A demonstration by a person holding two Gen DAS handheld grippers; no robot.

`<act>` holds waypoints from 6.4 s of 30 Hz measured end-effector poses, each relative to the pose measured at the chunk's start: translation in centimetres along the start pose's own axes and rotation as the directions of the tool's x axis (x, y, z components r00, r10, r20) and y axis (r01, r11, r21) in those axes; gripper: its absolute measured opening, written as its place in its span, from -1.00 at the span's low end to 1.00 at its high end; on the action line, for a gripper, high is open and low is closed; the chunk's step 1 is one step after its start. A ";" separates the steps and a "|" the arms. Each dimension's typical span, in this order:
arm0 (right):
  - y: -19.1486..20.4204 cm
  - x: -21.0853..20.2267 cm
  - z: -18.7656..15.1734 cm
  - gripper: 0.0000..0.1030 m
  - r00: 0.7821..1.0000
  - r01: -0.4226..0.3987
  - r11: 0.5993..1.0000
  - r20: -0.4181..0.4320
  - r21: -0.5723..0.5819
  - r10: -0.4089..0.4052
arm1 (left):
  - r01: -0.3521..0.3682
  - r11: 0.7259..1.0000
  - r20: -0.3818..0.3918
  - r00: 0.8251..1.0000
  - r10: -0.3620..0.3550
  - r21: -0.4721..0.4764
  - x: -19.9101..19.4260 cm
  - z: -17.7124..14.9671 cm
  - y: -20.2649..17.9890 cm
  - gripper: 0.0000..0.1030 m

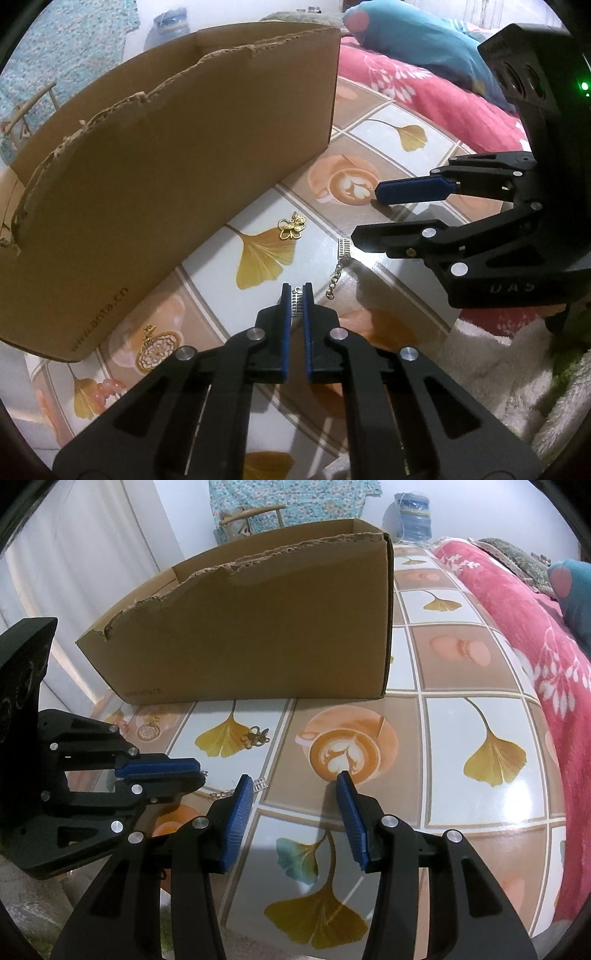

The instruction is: Organize jewelry

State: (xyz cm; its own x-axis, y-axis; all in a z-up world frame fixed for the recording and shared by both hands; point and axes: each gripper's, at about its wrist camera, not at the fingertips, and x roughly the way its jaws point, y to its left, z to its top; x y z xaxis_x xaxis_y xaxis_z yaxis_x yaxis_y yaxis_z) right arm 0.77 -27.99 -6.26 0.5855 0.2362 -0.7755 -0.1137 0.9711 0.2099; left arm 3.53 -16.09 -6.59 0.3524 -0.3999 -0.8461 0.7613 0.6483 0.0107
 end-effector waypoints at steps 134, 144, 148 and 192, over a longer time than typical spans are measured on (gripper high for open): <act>1.4 6.9 22.8 -0.84 0.956 -0.186 0.973 -0.254 -0.135 0.148 | 0.057 0.990 -0.054 0.996 -0.065 -0.131 -0.9 13.7 15.0 -0.92; 0.3 7.4 23.1 -0.83 0.969 -0.125 0.982 -0.231 -0.138 0.091 | 0.055 0.979 -0.074 0.995 -0.071 -0.197 0.1 14.0 16.6 -0.87; -0.3 7.0 23.4 -0.79 0.973 -0.122 0.985 -0.210 -0.124 0.094 | 0.040 0.980 -0.053 0.997 -0.051 -0.197 -0.5 14.1 16.6 -0.87; -1.7 0.1 3.1 -0.49 0.997 -0.064 0.998 -0.047 0.015 0.065 | -0.026 0.987 0.225 0.972 0.062 -0.160 -3.3 -1.0 1.8 0.05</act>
State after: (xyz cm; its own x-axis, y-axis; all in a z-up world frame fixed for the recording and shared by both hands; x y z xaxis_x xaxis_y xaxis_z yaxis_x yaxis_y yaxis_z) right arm 3.49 -29.75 -4.88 0.5385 0.3002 -0.7873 -0.1391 0.9532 0.2684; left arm 3.19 -12.97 -4.28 0.5120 -0.4947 -0.7022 0.6553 0.7535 -0.0531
